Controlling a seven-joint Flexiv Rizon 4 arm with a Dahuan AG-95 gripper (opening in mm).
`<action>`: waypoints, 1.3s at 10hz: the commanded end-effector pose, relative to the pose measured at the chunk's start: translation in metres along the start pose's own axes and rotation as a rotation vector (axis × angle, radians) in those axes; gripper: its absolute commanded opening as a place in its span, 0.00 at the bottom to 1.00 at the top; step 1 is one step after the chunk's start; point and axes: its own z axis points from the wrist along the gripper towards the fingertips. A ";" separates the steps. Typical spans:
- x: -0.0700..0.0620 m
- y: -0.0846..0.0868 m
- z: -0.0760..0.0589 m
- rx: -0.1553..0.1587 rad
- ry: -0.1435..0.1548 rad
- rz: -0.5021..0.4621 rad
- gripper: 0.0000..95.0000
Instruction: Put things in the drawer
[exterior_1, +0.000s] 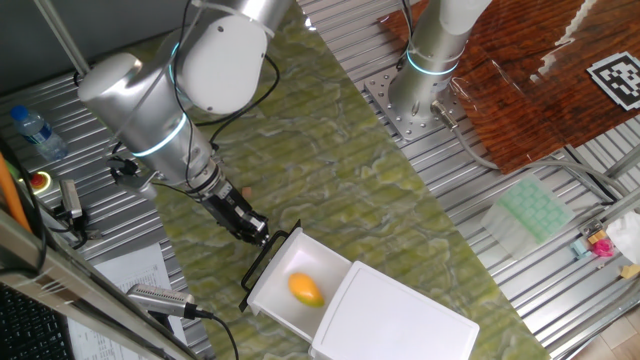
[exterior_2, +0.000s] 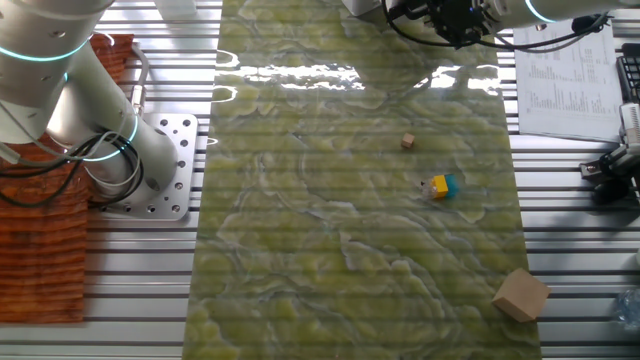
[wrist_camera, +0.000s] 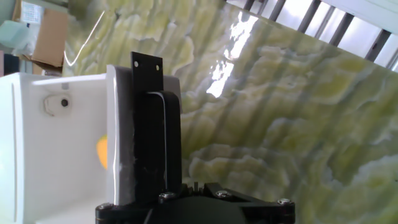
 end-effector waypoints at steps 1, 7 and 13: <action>0.000 0.001 0.000 -0.004 -0.001 -0.006 0.00; 0.001 0.009 -0.003 -0.020 -0.009 -0.016 0.00; 0.004 0.020 -0.008 -0.040 -0.020 -0.011 0.00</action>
